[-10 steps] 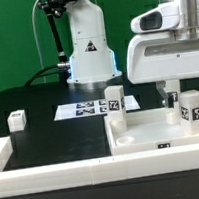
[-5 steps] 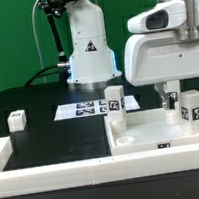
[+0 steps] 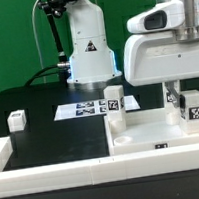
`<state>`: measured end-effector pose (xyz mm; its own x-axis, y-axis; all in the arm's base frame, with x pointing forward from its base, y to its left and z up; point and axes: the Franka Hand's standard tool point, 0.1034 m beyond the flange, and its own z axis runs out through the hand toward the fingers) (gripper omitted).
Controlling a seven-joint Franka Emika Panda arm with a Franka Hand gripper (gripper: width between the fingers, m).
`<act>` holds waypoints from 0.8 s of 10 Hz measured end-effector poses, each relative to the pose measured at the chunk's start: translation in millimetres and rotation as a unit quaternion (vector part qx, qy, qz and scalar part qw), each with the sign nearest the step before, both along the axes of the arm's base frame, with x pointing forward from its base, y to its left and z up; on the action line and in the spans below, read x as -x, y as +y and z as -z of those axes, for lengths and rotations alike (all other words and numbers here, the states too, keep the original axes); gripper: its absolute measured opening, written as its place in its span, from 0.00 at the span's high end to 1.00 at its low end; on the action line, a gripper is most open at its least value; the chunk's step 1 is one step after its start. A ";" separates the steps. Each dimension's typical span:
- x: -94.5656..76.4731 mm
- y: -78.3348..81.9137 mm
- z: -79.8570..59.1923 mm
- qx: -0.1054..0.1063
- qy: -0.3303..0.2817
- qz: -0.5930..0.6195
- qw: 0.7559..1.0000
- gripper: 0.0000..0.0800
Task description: Assemble square table
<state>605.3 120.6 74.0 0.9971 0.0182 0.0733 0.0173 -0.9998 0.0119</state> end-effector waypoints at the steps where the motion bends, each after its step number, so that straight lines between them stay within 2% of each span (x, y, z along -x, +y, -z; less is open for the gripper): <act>1: 0.0 -0.1 0.0 -0.002 0.000 0.030 1.000 0.64; 5: -0.7 -1.8 0.2 -0.014 -0.004 0.181 0.983 0.64; 8: -0.2 -0.6 0.2 -0.025 -0.007 0.337 0.941 0.64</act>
Offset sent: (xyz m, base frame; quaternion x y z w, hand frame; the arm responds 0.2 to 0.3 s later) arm 0.0000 0.0000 0.0000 0.0000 0.0000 0.1938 0.9810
